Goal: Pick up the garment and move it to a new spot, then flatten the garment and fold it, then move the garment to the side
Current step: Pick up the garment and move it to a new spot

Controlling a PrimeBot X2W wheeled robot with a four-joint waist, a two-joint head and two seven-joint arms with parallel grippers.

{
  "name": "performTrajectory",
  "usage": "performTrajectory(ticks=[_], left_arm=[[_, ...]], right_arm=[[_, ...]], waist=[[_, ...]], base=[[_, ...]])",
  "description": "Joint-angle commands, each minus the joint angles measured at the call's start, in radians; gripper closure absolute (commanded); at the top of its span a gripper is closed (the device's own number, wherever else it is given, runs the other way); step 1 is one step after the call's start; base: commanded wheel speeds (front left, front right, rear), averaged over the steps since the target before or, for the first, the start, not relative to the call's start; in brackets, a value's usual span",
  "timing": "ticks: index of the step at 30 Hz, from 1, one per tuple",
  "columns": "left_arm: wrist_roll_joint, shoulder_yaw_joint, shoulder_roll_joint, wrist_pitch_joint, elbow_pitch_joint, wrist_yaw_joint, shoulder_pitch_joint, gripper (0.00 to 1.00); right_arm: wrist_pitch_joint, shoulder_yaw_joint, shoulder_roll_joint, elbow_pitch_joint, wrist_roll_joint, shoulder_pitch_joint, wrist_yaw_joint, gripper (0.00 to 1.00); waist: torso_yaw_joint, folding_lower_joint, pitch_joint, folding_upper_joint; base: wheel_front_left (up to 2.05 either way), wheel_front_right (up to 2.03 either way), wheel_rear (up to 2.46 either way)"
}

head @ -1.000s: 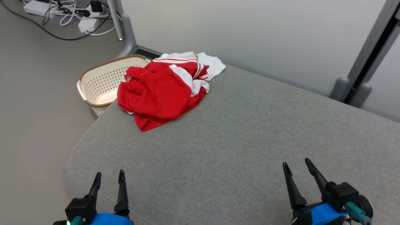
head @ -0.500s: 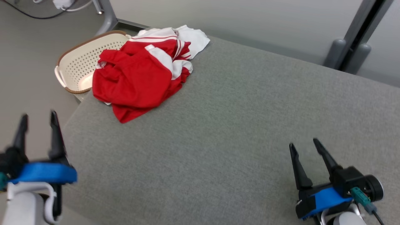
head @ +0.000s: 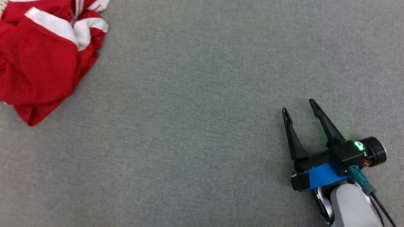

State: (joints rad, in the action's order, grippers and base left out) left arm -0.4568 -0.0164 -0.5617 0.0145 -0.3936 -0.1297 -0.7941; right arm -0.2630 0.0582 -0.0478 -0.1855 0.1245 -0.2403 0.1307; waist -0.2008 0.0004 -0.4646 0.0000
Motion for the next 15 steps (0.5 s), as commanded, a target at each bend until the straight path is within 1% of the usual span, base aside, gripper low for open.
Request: performTrajectory(ticks=[1, 4, 8, 9, 12, 15], left_arm=[[-0.033, 0.056, -0.047, 0.042, -0.06, -0.001, -0.038, 0.0], [-0.093, 0.133, -0.086, 0.09, -0.126, -0.001, -0.094, 0.0], [-0.189, 0.226, -0.092, 0.191, -0.205, -0.001, -0.133, 0.0], [-0.189, 0.226, -0.092, 0.191, -0.205, -0.001, -0.133, 0.0], [-0.262, 0.285, -0.107, 0.271, -0.234, -0.001, -0.152, 0.0], [-0.321, 0.332, -0.123, 0.327, -0.241, -0.001, -0.161, 0.0]], right_arm=[[-0.001, 0.0, -0.005, 0.007, 0.001, -0.016, 0.0, 0.0], [0.0, -0.011, -0.008, 0.029, 0.008, -0.019, -0.001, 0.0], [0.004, -0.024, -0.011, 0.052, 0.015, -0.014, -0.001, 0.0], [0.004, -0.024, -0.011, 0.052, 0.015, -0.014, -0.001, 0.0], [0.006, -0.025, -0.012, 0.062, 0.008, -0.014, -0.001, 0.0], [0.006, -0.028, -0.012, 0.066, 0.001, -0.013, -0.001, 0.0]], waist=[[0.029, -0.0004, -0.041, 0.0], [0.062, -0.0004, -0.092, 0.0], [0.085, -0.0004, -0.142, 0.0], [0.085, -0.0004, -0.142, 0.0], [0.097, -0.0004, -0.162, 0.0], [0.099, -0.0004, -0.17, 0.0]], base=[[0.0, 0.0, 0.0], [0.0, 0.0, 0.0], [0.0, 0.0, 0.0], [0.0, 0.0, 0.0], [0.0, 0.0, 0.0], [0.0, 0.0, 0.0]])
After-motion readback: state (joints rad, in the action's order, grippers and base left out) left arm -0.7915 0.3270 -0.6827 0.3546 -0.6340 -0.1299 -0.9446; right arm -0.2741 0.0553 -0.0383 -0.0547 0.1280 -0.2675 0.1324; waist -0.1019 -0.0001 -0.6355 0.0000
